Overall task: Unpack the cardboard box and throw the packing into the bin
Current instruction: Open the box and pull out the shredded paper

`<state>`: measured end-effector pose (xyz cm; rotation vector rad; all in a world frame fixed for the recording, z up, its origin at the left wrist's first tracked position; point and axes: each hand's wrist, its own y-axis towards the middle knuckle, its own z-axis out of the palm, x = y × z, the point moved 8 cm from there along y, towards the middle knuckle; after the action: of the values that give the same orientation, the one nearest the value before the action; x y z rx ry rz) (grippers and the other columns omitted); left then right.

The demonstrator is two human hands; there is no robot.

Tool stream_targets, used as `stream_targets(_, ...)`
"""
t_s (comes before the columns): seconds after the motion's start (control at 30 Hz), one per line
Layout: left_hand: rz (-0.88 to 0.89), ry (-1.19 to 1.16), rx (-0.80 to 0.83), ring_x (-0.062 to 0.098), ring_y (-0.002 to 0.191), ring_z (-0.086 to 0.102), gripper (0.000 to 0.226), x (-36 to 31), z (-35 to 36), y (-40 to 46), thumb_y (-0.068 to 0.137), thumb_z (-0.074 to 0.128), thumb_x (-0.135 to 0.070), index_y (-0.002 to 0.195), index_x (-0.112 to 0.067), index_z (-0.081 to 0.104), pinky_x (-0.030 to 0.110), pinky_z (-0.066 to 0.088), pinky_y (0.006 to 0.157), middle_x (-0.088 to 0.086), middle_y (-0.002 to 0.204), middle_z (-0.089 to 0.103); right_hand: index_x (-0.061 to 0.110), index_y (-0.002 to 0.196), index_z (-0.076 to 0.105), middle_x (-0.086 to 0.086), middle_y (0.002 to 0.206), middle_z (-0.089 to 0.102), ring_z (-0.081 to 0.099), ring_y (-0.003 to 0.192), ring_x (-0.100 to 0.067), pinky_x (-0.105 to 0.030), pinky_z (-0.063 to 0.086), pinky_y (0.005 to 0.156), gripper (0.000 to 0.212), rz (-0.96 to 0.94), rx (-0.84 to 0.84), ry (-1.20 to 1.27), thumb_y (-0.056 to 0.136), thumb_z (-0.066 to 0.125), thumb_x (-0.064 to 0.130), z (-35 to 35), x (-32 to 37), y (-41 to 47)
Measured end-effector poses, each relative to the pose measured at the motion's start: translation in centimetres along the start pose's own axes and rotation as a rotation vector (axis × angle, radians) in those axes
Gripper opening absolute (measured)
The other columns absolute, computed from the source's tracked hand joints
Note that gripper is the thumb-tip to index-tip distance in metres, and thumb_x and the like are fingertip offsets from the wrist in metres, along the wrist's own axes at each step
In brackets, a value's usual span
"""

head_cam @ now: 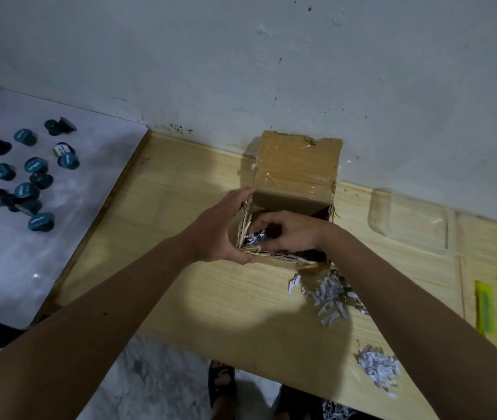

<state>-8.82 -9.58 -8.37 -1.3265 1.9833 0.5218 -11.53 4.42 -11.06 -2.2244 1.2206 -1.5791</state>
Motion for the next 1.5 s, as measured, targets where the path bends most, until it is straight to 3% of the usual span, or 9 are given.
stream_targets(0.27,0.026,0.018,-0.016,0.012,0.150,0.044,0.139,-0.1,0.0,0.2,0.054,0.104,-0.043,0.165,-0.020,0.024,0.046,0.048,0.117,-0.008,0.164,0.037,0.030,0.132,0.064,0.006,0.134,0.066,0.059,0.128,-0.010,-0.037,0.043,0.114,0.034,-0.009,0.096,0.008,0.099,0.067,0.020,1.0,-0.3,0.2)
stream_targets(0.4,0.039,0.016,-0.028,0.013,0.148,0.045,0.139,-0.1,0.0,0.1,0.053,0.105,-0.040,0.165,-0.019,0.025,0.044,0.049,0.115,-0.007,0.164,0.037,0.023,0.135,0.064,0.006,0.127,0.069,0.062,0.116,-0.011,-0.028,0.045,0.104,0.033,0.006,0.130,0.047,0.102,0.063,0.015,1.3,-0.3,0.1)
stream_targets(0.6,0.050,0.003,-0.029,0.016,0.145,0.049,0.139,0.1,0.2,0.0,0.053,0.105,-0.038,0.165,-0.019,0.024,0.045,0.051,0.114,-0.006,0.164,0.038,0.032,0.110,0.075,0.021,0.097,0.073,0.065,0.091,0.000,-0.031,0.051,0.100,0.018,0.009,0.076,0.104,0.098,0.071,0.020,1.1,-0.8,0.4)
stream_targets(0.73,0.041,-0.020,-0.028,0.017,0.146,0.047,0.138,0.3,0.5,0.1,0.054,0.104,-0.034,0.165,-0.020,0.023,0.048,0.051,0.113,-0.004,0.163,0.037,0.014,0.110,0.078,0.017,0.080,0.073,0.061,0.068,0.007,-0.014,0.047,0.072,0.017,0.001,0.023,0.211,0.093,0.077,0.016,0.2,-0.4,-0.8)
stream_targets(0.87,0.027,-0.038,-0.035,0.020,0.146,0.050,0.139,0.7,0.7,0.2,0.053,0.103,-0.033,0.165,-0.025,0.021,0.052,0.052,0.111,-0.004,0.163,0.036,0.004,0.112,0.077,0.003,0.087,0.077,0.065,0.066,0.005,-0.014,0.050,0.066,0.020,-0.017,-0.068,0.269,0.093,0.077,0.011,-1.6,0.2,-3.3)
stream_targets(1.03,0.022,-0.028,-0.029,0.021,0.149,0.045,0.139,0.9,0.7,0.0,0.055,0.102,-0.031,0.166,-0.020,0.020,0.052,0.051,0.111,-0.002,0.164,0.034,0.017,0.109,0.079,0.000,0.105,0.080,0.075,0.099,-0.016,-0.033,0.058,0.095,0.017,-0.070,-0.170,0.321,0.093,0.077,0.022,-4.4,0.2,-7.4)
stream_targets(1.13,0.021,-0.025,-0.024,0.024,0.150,0.044,0.140,1.0,0.9,0.3,0.054,0.102,-0.030,0.167,-0.017,0.019,0.054,0.051,0.112,0.002,0.165,0.033,0.013,0.109,0.078,-0.009,0.096,0.079,0.071,0.082,-0.013,-0.027,0.057,0.083,0.019,-0.069,-0.195,0.361,0.093,0.076,0.022,-5.3,-0.3,-10.9)
stream_targets(1.23,-0.003,-0.040,-0.020,0.025,0.147,0.048,0.144,1.1,1.1,0.5,0.052,0.102,-0.030,0.167,-0.024,0.017,0.056,0.052,0.110,0.001,0.164,0.035,0.013,0.106,0.079,0.004,0.076,0.075,0.066,0.072,-0.009,-0.018,0.053,0.073,0.015,-0.029,-0.227,0.365,0.093,0.076,0.021,-5.5,-2.4,-14.3)
stream_targets(1.5,-0.143,-0.172,0.017,0.024,0.139,0.056,0.143,1.5,1.5,0.5,0.050,0.099,-0.022,0.165,-0.039,0.016,0.055,0.054,0.108,0.000,0.161,0.039,0.013,0.103,0.079,0.010,0.087,0.078,0.070,0.078,-0.004,-0.020,0.053,0.077,0.012,0.084,-0.391,0.327,0.092,0.078,0.012,-4.6,-10.1,-20.9)
